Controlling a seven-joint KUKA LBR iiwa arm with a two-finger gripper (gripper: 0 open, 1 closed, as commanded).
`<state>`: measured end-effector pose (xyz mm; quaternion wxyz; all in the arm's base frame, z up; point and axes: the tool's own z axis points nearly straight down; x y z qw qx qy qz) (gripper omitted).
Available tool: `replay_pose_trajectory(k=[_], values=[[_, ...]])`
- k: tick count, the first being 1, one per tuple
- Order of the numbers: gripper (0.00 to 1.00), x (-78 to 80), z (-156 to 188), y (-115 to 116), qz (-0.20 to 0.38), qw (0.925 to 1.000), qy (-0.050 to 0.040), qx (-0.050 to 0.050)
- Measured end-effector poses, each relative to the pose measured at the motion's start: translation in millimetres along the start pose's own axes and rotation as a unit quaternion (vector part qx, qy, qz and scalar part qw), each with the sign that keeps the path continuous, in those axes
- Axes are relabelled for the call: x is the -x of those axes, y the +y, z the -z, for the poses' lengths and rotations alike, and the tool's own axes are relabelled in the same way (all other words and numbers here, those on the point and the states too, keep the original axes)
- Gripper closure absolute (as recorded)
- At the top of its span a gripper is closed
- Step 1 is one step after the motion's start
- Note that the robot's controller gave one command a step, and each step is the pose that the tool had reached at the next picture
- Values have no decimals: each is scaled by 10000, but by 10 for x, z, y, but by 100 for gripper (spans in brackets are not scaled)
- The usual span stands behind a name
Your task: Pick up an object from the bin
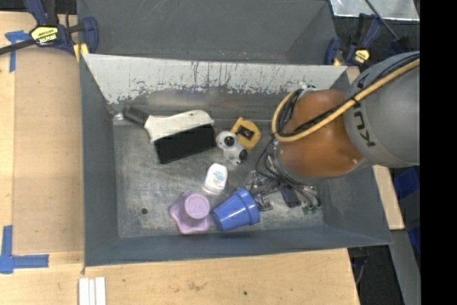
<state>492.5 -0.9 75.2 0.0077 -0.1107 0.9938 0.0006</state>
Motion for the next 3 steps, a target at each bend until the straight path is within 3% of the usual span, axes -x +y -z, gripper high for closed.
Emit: replay_pose_trajectory(k=[1, 2, 3], values=[[100, 63, 443, 462, -1009, 9949, 59, -7], [0, 63, 444, 460, -1009, 9949, 59, -9], [0, 63, 444, 461, -1008, 9949, 59, -9]])
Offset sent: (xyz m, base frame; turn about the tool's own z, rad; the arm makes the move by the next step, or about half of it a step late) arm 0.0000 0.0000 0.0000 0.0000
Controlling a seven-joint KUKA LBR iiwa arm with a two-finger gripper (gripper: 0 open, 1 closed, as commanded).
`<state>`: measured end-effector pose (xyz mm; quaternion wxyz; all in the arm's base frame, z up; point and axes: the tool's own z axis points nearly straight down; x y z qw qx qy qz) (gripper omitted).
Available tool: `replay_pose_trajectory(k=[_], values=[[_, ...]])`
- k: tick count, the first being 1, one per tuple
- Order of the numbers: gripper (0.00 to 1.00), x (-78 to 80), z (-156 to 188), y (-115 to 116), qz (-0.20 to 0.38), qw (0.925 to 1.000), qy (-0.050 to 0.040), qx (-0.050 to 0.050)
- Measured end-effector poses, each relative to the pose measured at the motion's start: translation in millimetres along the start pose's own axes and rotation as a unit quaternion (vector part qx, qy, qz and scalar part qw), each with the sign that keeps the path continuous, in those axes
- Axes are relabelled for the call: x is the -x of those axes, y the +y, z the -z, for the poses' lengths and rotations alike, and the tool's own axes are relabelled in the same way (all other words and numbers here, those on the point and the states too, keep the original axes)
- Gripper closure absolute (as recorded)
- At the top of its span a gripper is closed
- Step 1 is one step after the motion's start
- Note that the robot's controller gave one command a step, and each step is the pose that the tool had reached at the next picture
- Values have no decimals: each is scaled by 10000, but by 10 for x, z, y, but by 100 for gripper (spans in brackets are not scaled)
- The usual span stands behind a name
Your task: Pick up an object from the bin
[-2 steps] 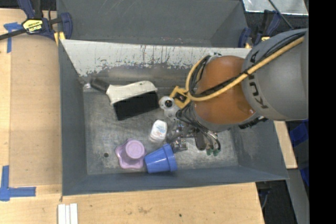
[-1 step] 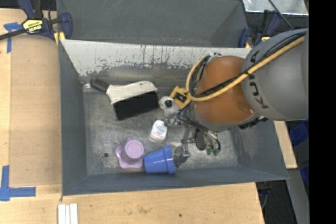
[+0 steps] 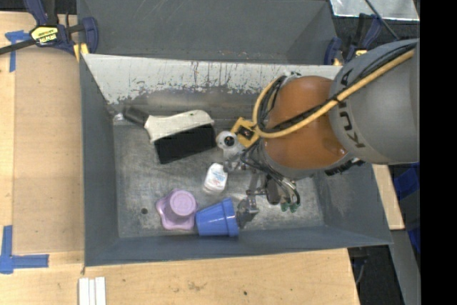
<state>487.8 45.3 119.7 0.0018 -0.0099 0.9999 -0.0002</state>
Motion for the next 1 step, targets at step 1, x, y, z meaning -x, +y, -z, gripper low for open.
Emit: replay_pose_trajectory(k=[1], values=[[100, 74, -377, 407, 137, 9997, -200, 35]])
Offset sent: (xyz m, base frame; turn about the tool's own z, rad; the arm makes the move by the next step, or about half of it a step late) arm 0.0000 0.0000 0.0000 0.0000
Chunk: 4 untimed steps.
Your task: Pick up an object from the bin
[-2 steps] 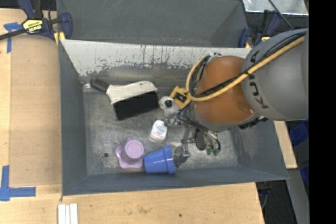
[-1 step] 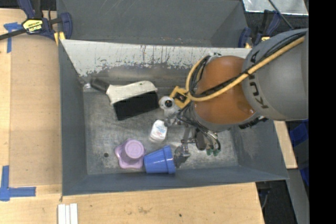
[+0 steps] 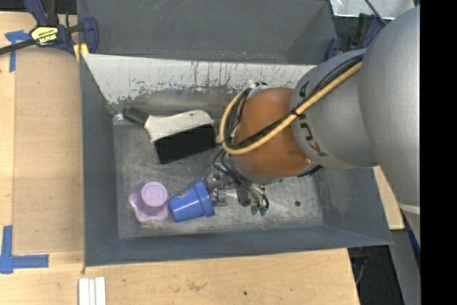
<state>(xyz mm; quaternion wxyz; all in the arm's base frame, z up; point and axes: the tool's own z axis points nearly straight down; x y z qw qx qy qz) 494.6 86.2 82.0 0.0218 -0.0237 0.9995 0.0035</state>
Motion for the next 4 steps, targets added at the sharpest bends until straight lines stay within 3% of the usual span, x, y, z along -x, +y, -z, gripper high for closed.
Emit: replay_pose_trajectory(k=[1, 2, 3, 4], values=[[0, -95, -64, -4, 13, 9998, 173, -14], [0, -94, -62, -4, 13, 9999, 171, -15], [0, -60, -80, 136, 231, 9996, 162, -34], [0, -36, -83, 607, 1063, 9942, 140, -22]])
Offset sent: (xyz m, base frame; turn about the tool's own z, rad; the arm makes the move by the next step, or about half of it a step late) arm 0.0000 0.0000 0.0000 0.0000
